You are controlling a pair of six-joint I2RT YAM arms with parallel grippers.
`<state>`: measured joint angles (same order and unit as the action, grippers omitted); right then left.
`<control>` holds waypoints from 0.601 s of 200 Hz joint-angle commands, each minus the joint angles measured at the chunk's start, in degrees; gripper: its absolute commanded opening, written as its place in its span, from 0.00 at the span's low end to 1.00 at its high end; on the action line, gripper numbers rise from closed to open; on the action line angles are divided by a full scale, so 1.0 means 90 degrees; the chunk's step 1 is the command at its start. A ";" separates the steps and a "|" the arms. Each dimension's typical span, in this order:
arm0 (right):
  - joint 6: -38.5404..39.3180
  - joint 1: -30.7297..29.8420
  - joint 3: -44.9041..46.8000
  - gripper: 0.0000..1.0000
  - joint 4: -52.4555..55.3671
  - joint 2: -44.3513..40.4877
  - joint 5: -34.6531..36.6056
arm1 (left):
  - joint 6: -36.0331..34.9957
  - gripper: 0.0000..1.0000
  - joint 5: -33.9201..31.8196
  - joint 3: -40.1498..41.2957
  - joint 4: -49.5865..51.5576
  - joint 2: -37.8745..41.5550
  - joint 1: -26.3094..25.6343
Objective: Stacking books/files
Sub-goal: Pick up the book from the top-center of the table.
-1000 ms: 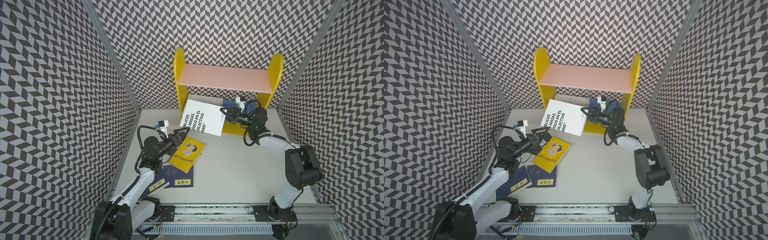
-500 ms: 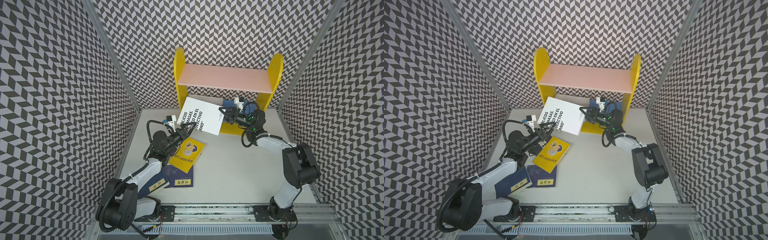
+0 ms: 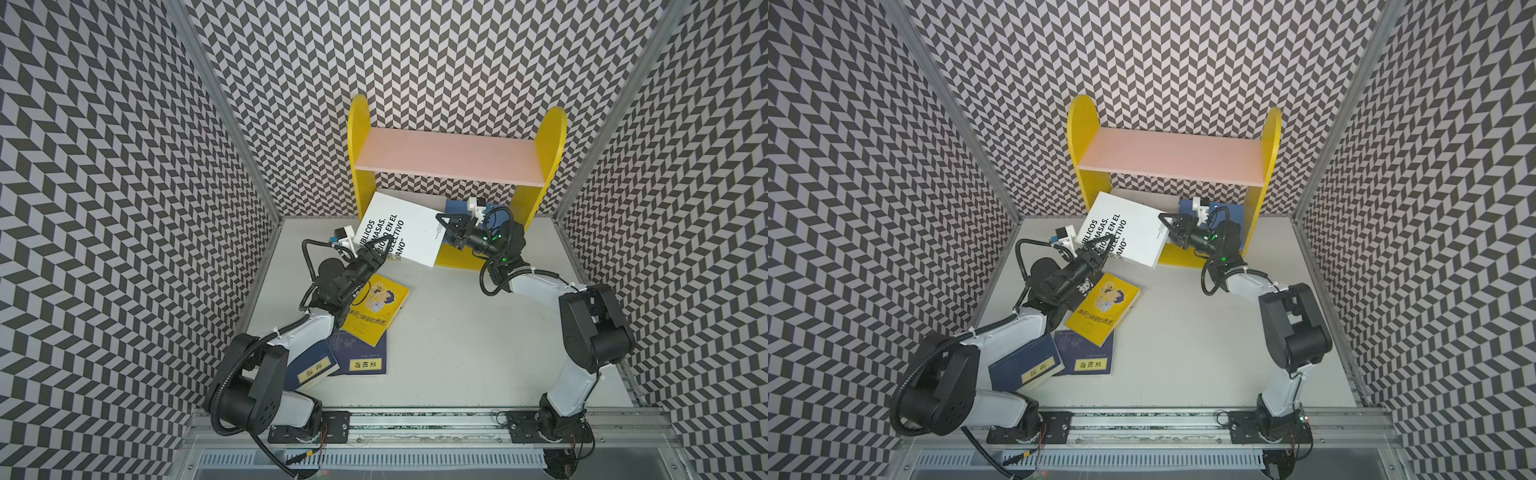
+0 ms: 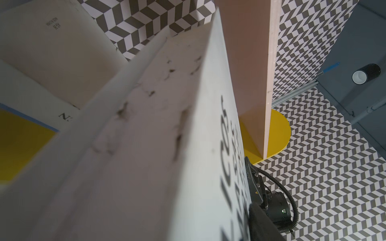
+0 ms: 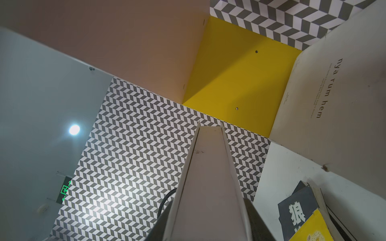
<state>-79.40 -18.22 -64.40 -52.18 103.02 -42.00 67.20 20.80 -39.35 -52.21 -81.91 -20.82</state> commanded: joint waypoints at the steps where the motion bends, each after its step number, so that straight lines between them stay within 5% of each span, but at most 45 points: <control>1: -0.0009 -0.0056 -0.0324 0.40 -0.0060 0.0258 0.0168 | 0.0110 0.50 -0.0021 -0.0342 -0.0575 -0.0290 -0.0217; 60: 0.0106 0.0239 -0.0650 0.61 0.0264 0.0504 0.0205 | 0.0443 0.33 -0.0068 -0.1238 -0.1085 -0.1336 -0.0236; 120: 0.0482 0.0521 -0.0807 0.70 0.0660 0.0534 -0.0289 | 0.0556 0.31 -0.0256 -0.1683 -0.1234 -0.1719 0.0023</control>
<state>-76.62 -13.96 -69.36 -46.04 107.24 -41.58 71.37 19.14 -51.57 -58.72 -96.51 -21.89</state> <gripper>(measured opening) 0.698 0.372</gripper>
